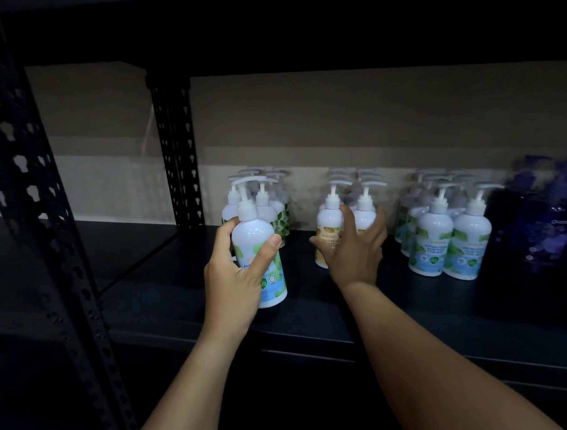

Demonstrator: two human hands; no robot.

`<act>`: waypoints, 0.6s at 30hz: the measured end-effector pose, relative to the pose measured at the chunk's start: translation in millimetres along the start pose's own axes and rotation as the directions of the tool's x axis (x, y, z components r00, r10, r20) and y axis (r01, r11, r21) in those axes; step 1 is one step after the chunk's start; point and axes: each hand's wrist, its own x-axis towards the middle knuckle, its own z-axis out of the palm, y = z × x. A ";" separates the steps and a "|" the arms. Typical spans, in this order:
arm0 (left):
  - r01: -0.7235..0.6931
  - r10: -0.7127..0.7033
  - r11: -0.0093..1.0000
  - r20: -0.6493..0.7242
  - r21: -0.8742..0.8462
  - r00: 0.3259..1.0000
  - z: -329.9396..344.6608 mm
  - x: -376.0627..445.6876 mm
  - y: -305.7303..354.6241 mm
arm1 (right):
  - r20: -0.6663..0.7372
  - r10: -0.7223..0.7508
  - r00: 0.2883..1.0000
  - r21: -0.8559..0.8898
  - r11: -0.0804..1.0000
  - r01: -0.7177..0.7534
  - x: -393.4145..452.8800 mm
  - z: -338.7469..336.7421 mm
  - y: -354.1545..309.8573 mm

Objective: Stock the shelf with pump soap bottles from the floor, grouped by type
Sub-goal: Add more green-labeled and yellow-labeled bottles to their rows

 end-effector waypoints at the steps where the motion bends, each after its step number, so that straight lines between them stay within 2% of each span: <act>1: -0.002 0.002 1.000 0.005 -0.005 1.000 0.3 -0.4 0.6 | 0.005 0.001 1.000 0.003 1.000 -0.001 -0.3 -0.3 -0.1; 18: -0.038 0.039 0.999 0.072 -0.013 0.997 7.8 -7.7 4.0 | 0.102 0.025 0.995 0.048 0.998 -0.030 -11.1 -26.6 -4.5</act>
